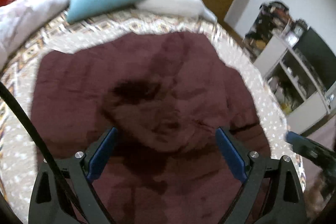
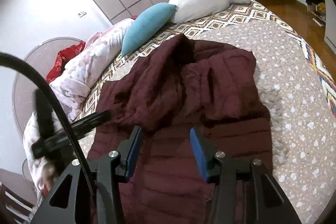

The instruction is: Fold large clothes

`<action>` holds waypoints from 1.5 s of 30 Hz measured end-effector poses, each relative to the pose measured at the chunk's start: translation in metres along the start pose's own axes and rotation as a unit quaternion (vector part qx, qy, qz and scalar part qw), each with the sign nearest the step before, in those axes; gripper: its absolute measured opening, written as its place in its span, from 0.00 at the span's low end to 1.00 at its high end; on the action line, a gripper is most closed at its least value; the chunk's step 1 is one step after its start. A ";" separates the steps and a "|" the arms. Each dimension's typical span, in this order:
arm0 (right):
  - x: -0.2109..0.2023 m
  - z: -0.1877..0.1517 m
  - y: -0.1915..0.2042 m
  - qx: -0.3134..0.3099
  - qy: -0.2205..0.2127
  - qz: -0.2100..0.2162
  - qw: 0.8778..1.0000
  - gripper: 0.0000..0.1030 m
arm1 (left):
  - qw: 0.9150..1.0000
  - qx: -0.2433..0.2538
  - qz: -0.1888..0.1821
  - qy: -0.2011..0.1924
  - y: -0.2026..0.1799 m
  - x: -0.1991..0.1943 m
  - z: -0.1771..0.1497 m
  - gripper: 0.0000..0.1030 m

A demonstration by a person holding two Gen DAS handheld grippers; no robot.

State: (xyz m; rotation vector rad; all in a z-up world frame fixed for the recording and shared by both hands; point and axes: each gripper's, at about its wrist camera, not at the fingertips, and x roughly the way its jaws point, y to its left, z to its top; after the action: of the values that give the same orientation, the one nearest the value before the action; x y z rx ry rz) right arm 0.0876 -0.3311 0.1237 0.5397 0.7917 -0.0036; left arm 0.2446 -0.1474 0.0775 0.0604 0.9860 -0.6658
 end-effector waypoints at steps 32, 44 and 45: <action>0.182 0.068 0.026 0.052 0.072 0.040 0.995 0.31 | 0.989 -0.045 0.126 -0.057 0.064 0.011 -0.033 0.43; 0.195 0.021 0.031 0.078 0.150 0.051 0.984 0.32 | 0.983 -0.046 0.161 -0.080 0.065 -0.065 -0.076 0.56; 0.184 0.023 0.040 0.064 0.143 0.052 0.986 0.35 | 0.982 -0.046 0.163 -0.083 0.066 -0.069 -0.080 0.59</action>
State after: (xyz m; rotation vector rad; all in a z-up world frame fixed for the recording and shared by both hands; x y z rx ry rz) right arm 0.2419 -0.2716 0.0310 0.7118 1.0474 0.1221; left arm 0.1951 -0.0334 0.0701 0.0817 0.8214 -0.3190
